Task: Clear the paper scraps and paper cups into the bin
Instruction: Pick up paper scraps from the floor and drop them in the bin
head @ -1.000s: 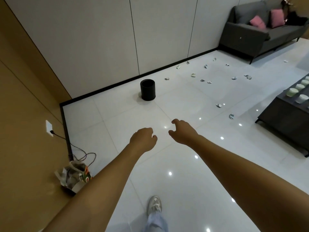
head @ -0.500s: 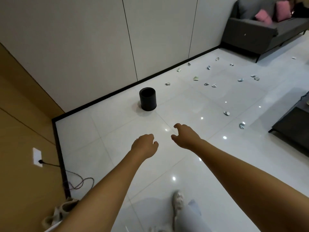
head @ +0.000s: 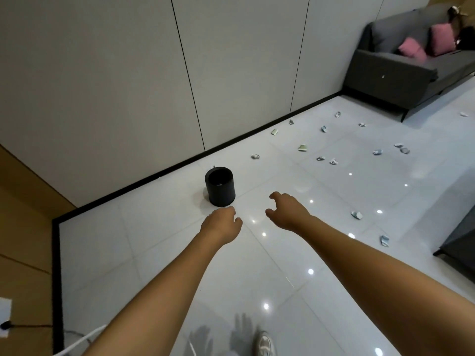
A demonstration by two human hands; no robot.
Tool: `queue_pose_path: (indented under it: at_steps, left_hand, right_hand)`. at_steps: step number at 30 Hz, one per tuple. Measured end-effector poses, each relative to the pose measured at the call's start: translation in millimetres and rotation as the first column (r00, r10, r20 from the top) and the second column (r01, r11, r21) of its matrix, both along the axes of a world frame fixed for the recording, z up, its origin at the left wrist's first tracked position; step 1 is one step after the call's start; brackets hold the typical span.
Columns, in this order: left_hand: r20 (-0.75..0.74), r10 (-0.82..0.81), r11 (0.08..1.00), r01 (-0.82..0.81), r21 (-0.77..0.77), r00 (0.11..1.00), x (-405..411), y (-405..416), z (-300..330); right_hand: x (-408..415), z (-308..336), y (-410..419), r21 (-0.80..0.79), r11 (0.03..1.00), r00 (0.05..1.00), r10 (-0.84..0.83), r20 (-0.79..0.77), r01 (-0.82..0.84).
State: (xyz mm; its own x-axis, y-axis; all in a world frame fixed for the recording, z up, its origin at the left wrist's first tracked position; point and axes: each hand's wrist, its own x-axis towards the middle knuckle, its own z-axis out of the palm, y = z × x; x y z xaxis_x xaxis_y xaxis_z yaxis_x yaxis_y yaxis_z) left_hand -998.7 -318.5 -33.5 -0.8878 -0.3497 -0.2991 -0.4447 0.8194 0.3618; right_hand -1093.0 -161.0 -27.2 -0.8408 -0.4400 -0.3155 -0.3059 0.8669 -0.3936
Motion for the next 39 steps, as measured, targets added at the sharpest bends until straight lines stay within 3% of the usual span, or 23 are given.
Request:
queue_pose_path:
  at_steps: [25, 31, 39]
  left_hand:
    - [0.072, -0.189, 0.982, 0.187, 0.034, 0.979, -438, -202, -28]
    - [0.11, -0.158, 0.987, 0.152, 0.059, 0.981, -500, -236, -43]
    - [0.122, -0.013, 0.993, -0.001, 0.114, 0.992, -642, -282, -69]
  right_hand:
    - [-403, -25, -184, -0.002, 0.991, 0.986, -0.136, 0.095, 0.136]
    - [-471, -40, -218, 0.03, 0.994, 0.984, -0.11, 0.143, 0.107]
    - [-632, -63, -272, 0.039, 0.999, 0.987, -0.01, 0.16, 0.003]
